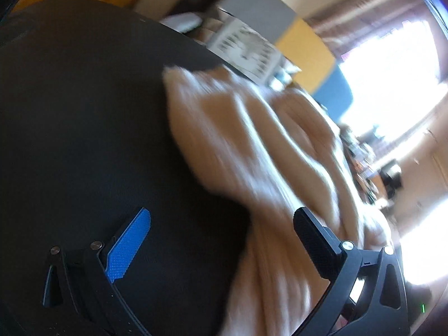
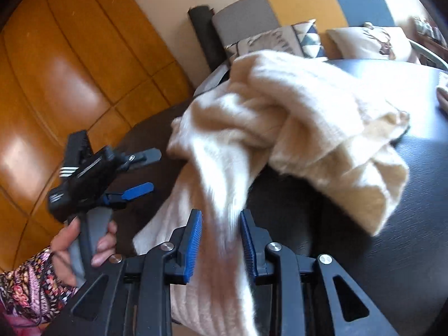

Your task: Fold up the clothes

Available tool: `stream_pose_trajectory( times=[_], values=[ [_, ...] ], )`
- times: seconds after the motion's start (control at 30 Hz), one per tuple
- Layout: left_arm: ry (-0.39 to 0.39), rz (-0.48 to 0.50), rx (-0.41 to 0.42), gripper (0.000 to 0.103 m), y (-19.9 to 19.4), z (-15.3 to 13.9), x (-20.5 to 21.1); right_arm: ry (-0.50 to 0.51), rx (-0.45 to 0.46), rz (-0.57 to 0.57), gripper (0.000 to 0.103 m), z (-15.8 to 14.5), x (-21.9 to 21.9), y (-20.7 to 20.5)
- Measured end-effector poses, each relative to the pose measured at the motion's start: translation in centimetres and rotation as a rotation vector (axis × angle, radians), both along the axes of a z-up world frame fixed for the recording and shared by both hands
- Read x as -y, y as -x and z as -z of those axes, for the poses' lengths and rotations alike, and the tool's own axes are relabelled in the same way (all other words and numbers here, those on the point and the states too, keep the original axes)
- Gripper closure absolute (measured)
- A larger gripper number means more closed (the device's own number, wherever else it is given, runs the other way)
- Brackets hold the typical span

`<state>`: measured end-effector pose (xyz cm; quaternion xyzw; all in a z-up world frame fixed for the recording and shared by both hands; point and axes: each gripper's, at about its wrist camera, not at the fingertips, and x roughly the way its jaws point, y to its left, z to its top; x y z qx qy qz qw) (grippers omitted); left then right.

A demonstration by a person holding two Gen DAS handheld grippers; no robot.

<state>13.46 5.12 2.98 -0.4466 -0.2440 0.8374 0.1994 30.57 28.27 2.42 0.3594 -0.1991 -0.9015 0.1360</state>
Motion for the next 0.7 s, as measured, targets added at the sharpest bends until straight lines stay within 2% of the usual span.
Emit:
stream_pose_trajectory(
  times=[0.13,0.27,0.3,0.33,0.37,0.4,0.43,0.5,0.63,0.7],
  values=[
    [0.033,-0.008,-0.013,0.0,2.5,0.0,-1.0,0.018,-0.052,0.045,0.075,-0.9,-1.4,0.3],
    [0.039,0.025,-0.069,0.0,3.9,0.3,-1.3,0.03,-0.155,0.031,0.074,-2.6,-2.7,1.2],
    [0.047,0.033,-0.078,0.003,4.2,0.4,-1.5,0.038,-0.178,0.027,0.073,-3.0,-3.0,2.0],
    [0.049,0.044,-0.08,0.024,4.7,0.5,-1.7,0.052,-0.193,0.025,0.072,-3.3,-3.5,3.0],
    [0.043,0.059,-0.071,0.062,5.4,0.8,-2.0,0.067,-0.208,0.023,0.071,-3.6,-4.0,4.0],
    [0.027,0.08,-0.05,0.079,6.0,1.3,-2.2,0.081,-0.223,0.021,0.07,-3.9,-4.5,5.0],
    [-0.01,0.099,-0.019,0.084,6.6,1.9,-2.3,0.093,-0.226,0.015,0.07,-4.0,-5.0,6.3],
    [-0.069,0.093,0.002,0.086,7.3,2.2,-2.0,0.114,-0.214,-0.002,0.069,-3.9,-5.8,9.5],
    [-0.054,0.093,0.066,0.088,7.3,1.9,-1.7,0.136,-0.191,-0.003,0.069,-4.6,-6.8,14.4],
    [-0.047,0.092,0.099,0.088,7.3,1.8,-1.5,0.079,-0.168,-0.061,0.069,-6.7,-6.2,18.1]
  ],
)
